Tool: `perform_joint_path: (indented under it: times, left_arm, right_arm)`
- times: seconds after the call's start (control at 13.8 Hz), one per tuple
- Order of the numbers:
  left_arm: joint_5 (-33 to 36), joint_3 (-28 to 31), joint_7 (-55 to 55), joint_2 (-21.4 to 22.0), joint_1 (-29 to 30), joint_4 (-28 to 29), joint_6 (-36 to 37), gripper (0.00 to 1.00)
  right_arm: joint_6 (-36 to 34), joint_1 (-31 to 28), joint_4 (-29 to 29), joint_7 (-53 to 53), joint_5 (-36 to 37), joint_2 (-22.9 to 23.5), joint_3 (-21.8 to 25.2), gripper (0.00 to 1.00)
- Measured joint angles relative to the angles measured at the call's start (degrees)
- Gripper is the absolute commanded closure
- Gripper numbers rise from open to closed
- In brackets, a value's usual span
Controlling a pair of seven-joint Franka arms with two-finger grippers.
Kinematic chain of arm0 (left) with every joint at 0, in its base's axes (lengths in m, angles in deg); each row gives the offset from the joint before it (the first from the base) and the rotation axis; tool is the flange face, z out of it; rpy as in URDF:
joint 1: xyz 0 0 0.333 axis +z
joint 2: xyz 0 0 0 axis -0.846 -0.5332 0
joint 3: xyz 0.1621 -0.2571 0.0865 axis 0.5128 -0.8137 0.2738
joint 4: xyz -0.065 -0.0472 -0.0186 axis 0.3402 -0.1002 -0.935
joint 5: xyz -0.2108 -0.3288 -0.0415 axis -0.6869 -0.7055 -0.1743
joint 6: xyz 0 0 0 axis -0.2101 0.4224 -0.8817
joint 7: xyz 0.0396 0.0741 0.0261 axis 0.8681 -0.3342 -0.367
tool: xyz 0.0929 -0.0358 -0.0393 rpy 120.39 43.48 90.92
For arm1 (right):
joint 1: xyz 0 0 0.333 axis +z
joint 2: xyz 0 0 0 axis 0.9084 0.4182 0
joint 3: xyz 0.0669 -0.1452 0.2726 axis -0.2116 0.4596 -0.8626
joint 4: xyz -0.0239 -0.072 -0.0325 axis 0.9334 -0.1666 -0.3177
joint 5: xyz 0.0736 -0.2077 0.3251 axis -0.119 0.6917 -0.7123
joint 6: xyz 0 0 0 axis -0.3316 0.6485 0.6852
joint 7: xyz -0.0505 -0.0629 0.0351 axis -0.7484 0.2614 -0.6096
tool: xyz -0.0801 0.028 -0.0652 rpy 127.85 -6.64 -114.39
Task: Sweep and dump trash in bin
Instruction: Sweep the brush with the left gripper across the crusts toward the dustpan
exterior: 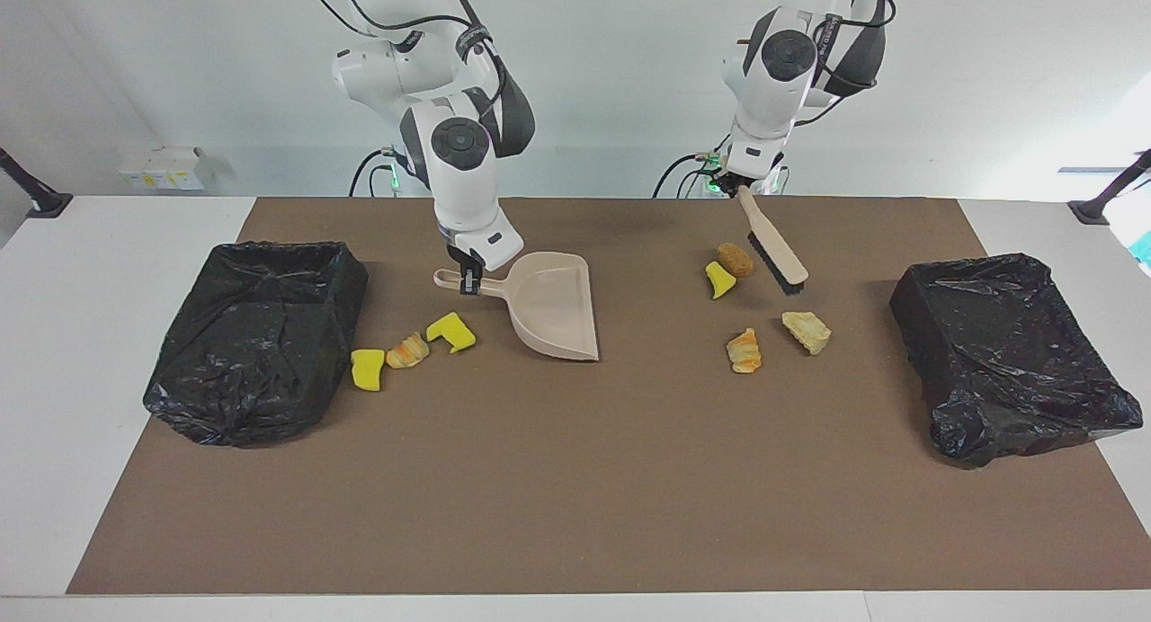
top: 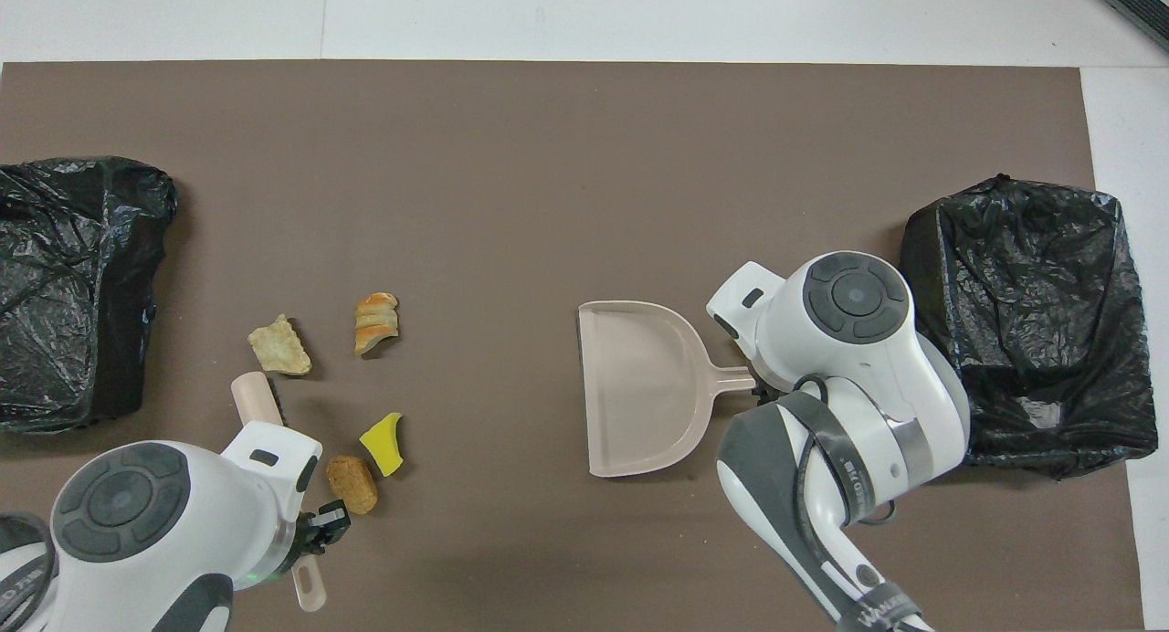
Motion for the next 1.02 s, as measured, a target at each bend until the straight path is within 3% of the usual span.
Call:
perform_joint_path:
  times: [1.02]
  left_arm:
    - [-0.97, -1.23, 0.86, -0.87, 0.94, 5.47, -1.8, 1.0]
  right_arm:
    - [2.6, 0.37, 1.13, -0.28, 0.0, -0.04, -0.17, 1.0]
